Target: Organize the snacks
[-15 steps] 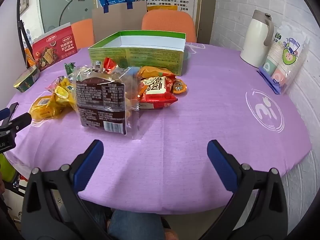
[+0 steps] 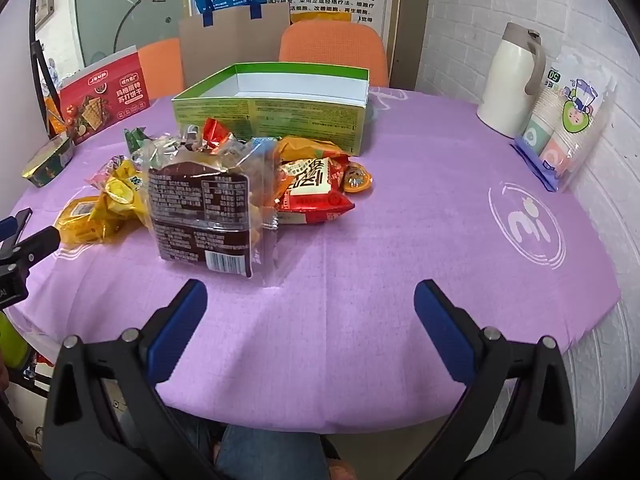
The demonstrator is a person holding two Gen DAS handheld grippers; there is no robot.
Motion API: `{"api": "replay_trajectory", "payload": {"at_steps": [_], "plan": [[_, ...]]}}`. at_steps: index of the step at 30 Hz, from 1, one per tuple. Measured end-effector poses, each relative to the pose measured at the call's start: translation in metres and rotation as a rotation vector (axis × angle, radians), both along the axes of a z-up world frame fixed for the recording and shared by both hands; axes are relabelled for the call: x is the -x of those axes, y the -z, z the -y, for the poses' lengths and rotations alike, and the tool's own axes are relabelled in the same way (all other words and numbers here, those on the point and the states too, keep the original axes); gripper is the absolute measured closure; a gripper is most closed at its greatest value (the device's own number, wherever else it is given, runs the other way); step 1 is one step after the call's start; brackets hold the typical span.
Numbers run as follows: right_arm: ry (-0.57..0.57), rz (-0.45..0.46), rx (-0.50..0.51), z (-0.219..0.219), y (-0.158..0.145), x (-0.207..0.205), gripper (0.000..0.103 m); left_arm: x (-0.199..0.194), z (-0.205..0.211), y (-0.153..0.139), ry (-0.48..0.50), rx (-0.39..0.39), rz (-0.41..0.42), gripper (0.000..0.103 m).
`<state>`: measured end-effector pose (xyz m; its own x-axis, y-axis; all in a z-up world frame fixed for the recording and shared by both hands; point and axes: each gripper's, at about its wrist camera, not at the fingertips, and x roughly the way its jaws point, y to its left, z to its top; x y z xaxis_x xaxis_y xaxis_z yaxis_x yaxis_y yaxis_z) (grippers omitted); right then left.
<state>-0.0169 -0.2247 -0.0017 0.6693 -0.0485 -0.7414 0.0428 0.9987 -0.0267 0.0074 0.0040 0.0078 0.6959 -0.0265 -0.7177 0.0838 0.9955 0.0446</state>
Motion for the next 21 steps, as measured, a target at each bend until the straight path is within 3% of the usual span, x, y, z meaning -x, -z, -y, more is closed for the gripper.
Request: {"api": "replay_trajectory", "payload": {"at_steps": [21], "plan": [[-0.017,-0.012,-0.006,-0.007,0.005,-0.012,0.0,-0.007,0.006,0.004,0.013,-0.018,0.0,0.0]]}}
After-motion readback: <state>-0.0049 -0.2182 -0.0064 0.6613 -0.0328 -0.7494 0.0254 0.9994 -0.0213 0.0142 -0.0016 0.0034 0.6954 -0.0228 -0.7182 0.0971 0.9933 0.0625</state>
